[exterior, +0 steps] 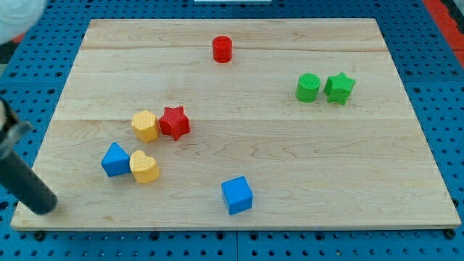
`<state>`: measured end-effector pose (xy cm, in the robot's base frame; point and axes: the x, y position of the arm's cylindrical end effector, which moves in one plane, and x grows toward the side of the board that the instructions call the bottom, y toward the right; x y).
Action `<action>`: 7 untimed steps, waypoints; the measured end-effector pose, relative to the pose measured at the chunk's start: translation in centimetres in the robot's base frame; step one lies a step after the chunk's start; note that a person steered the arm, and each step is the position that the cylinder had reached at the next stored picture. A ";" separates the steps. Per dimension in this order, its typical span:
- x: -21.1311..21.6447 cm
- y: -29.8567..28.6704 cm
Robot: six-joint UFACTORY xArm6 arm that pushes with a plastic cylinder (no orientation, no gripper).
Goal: Move the blue triangle to the bottom of the yellow heart
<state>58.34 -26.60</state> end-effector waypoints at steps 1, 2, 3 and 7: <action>-4.0 -0.1; -4.8 1.0; -6.6 4.6; -10.0 9.1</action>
<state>48.38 -17.50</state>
